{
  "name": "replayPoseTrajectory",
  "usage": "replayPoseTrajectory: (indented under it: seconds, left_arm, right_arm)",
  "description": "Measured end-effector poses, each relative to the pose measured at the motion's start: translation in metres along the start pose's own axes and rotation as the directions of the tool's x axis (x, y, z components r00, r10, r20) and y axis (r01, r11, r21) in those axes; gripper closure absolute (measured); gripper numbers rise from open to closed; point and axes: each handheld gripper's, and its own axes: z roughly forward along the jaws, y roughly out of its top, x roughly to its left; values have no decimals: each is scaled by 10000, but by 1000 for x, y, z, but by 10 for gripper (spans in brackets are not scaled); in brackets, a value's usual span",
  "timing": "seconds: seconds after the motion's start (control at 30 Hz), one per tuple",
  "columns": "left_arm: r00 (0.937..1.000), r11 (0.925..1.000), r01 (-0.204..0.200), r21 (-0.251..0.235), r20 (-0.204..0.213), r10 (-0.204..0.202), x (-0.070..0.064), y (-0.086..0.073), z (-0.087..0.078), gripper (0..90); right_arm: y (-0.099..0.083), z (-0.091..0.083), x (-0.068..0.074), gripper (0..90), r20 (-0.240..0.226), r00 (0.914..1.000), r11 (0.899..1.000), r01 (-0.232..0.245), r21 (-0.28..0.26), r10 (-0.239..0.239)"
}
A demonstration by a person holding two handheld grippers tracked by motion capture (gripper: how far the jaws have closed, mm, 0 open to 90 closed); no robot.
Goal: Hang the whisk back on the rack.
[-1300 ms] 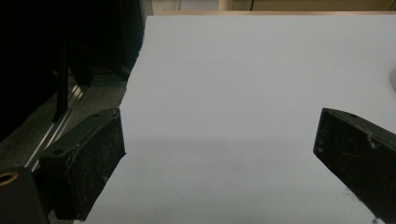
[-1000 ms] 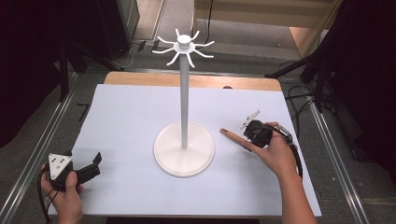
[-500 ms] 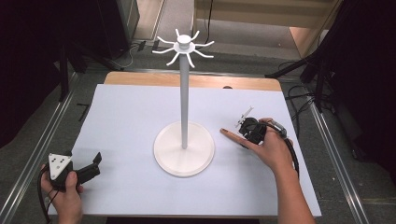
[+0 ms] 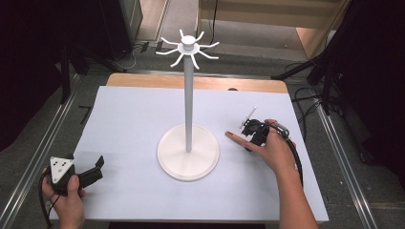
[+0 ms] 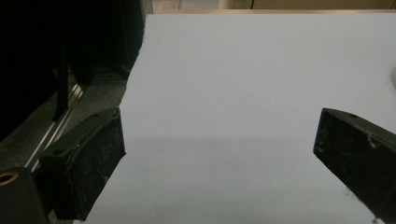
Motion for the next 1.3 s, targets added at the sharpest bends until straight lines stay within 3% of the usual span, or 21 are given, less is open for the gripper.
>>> replayPoseTrajectory:
  seconds: [0.33,0.4,0.8,0.97,1.03,1.27,1.3]
  left_arm:
    - [10000,10000,10,79,8,-10,0,0,1,27]
    - [10000,10000,12,79,13,-12,0,0,1,27]
    - [10000,9999,20,117,50,-20,0,0,1,27]
    - [10000,9998,-67,174,65,66,0,1,2,27]
    - [10000,9998,-55,186,24,54,0,1,1,45]
    - [10000,9999,-11,144,5,11,0,1,1,56]
    - [10000,9999,-11,144,5,11,0,1,1,56]
  right_arm:
    - [3,2,-6,676,-448,9990,9997,62,230,-51]
    - [3,2,-8,670,-627,9977,9994,-223,275,240]
    - [0,1,-5,699,-401,9976,9984,-570,-18,569]
    - [-9,-1,-1,702,-140,9989,9969,-445,-652,437]
    - [-13,-6,4,702,292,9989,9931,-334,-1128,369]
    - [-23,-34,15,702,135,9986,9564,-451,-2884,512]
    - [-23,-34,15,702,135,9986,9564,-451,-2884,512]
